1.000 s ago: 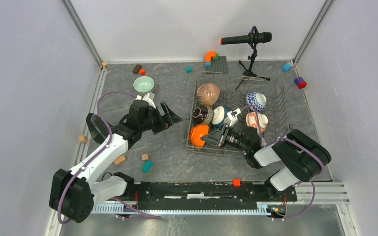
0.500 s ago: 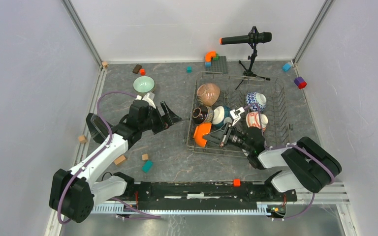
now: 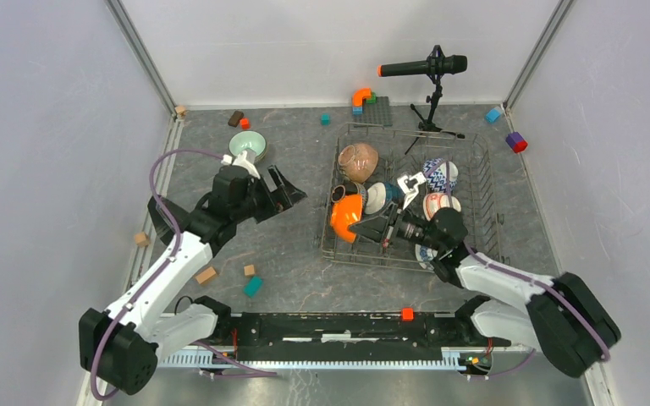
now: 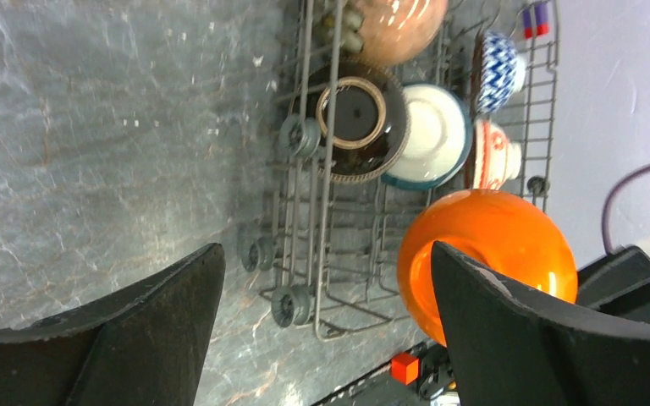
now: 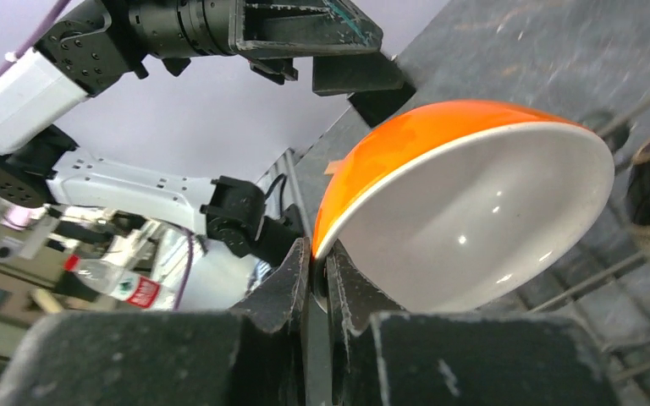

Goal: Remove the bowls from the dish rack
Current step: Pick up the bowl from the dish rack, then place the bowl at the center of the board.

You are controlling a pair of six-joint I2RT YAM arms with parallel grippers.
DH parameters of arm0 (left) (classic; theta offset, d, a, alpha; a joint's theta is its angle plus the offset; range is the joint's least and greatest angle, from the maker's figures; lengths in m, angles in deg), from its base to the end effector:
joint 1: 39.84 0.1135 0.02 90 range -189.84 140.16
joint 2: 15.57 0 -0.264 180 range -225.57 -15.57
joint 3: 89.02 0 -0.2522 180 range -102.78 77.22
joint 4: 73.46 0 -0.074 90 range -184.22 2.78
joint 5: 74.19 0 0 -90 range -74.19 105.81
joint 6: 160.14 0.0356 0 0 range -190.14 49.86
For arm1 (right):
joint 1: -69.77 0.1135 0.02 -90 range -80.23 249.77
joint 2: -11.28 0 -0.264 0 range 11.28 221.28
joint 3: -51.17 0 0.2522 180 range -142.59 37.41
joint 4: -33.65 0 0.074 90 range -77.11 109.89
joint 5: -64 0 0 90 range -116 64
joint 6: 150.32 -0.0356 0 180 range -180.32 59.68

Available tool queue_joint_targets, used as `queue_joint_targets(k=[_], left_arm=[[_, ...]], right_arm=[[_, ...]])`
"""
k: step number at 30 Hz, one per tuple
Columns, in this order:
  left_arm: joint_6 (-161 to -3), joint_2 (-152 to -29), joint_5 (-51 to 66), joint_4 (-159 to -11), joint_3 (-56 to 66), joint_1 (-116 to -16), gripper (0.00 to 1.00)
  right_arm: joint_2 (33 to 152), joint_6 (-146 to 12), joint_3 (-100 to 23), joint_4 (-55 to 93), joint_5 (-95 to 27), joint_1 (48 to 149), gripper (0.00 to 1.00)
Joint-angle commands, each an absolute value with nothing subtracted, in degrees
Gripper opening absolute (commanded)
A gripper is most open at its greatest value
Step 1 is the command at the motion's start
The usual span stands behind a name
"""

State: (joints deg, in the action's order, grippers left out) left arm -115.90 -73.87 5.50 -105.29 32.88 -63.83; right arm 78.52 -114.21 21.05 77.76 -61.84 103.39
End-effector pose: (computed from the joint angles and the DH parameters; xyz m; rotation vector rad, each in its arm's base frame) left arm 0.2038 -0.0977 0.2794 -0.3152 2.2363 -0.8814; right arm 0.1725 0.1398 0.2173 -0.2968 1.6936 1.6393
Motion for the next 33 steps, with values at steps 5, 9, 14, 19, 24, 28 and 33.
queue_joint_targets(k=[5, 9, 14, 19, 24, 28, 33], left_arm=[[-111.11, -73.29, 11.4, -111.01, 22.46, -63.95, 0.98], [-109.24, -73.73, 15.61, -113.75, 17.4, -64.03, 1.0], [-106.32, -73.92, 25.56, -116.9, 12.12, -64.03, 1.0], [-108.99, -72.31, 36.38, -118.94, 12.91, -63.98, 1.0], [-107.85, -69.19, 37.24, -115.69, 18.16, -63.93, 1.0], [-108.54, -67.45, 37.07, -113.77, 20.7, -63.93, 1.0], [-105.63, -65.2, 23.35, -108.4, 23.48, -64.01, 1.0]], right_arm=[[63.72, -83.09, 5.64, 40.4, -54.27, 104.45, 0.0], [61.09, -72.12, -0.8, 28.73, -42.34, 112.06, 0.0], [65.62, -64.57, -10.37, 21.02, -30.14, 123.13, 0.0], [72.01, -55.45, -18.87, 14.78, -17.48, 132.26, 0.0], [75.85, -47.74, -21.83, 10.61, -7.31, 138.01, 0.0], [74.22, -41.94, -18.58, 9.52, -4.36, 140.56, 0.0], [70.39, -35.02, -14.8, 7.18, -2.13, 143.43, 0.0]])
